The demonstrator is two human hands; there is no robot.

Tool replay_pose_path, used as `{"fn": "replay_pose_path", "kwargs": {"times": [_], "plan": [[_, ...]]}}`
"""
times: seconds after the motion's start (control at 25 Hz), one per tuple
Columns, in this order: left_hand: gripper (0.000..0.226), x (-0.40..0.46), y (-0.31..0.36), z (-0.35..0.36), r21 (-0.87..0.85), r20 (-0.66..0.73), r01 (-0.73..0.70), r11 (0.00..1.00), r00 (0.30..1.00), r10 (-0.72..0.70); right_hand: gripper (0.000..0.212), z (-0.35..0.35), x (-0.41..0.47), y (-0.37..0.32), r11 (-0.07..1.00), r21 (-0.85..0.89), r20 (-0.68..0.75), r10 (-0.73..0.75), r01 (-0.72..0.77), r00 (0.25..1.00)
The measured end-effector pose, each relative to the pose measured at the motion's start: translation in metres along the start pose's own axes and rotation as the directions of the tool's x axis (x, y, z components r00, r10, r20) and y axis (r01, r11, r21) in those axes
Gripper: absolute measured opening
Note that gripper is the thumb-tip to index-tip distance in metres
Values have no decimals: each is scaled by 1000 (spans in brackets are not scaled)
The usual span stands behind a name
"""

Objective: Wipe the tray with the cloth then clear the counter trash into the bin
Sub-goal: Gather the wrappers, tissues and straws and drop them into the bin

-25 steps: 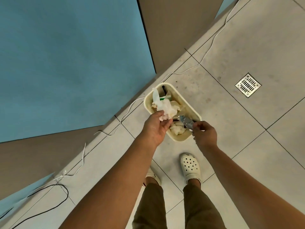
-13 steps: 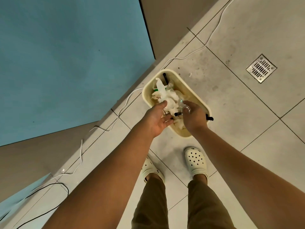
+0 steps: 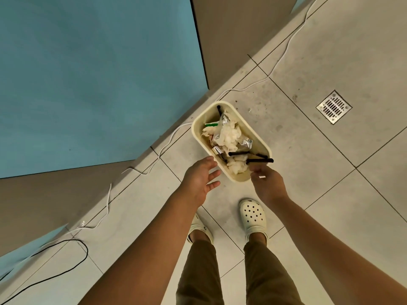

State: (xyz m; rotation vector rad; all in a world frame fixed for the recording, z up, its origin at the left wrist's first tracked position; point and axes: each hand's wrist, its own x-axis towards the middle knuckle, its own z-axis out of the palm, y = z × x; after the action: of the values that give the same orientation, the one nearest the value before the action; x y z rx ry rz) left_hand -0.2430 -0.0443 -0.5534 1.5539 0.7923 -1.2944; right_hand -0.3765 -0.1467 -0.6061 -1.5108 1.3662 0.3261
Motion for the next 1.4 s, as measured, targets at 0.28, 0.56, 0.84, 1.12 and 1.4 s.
{"fn": "replay_pose_path", "kwargs": {"times": [0.28, 0.56, 0.84, 1.12, 1.4], "plan": [[15, -104, 4, -17, 115, -65, -176, 978, 981, 184, 18, -46, -87, -42, 984, 3, 47, -181, 181, 982], [14, -279, 30, -26, 26, -69, -402, 915, 913, 403, 17, -110, -216, -154, 893, -38, 179, -435, 448, 882], [13, -424, 97, -74, -85, -71, -670, 737, 742, 666, 17, -126, -319, -285, 712, -16, 274, -673, 702, 687], [12, -499, 157, -158, -104, -124, -809, 579, 588, 799, 15, -97, -404, -411, 487, 26, 227, -854, 873, 469], [13, -515, 183, -257, -90, -201, -822, 562, 568, 798, 16, -23, -448, -463, 476, 73, 205, -867, 876, 454]]}}
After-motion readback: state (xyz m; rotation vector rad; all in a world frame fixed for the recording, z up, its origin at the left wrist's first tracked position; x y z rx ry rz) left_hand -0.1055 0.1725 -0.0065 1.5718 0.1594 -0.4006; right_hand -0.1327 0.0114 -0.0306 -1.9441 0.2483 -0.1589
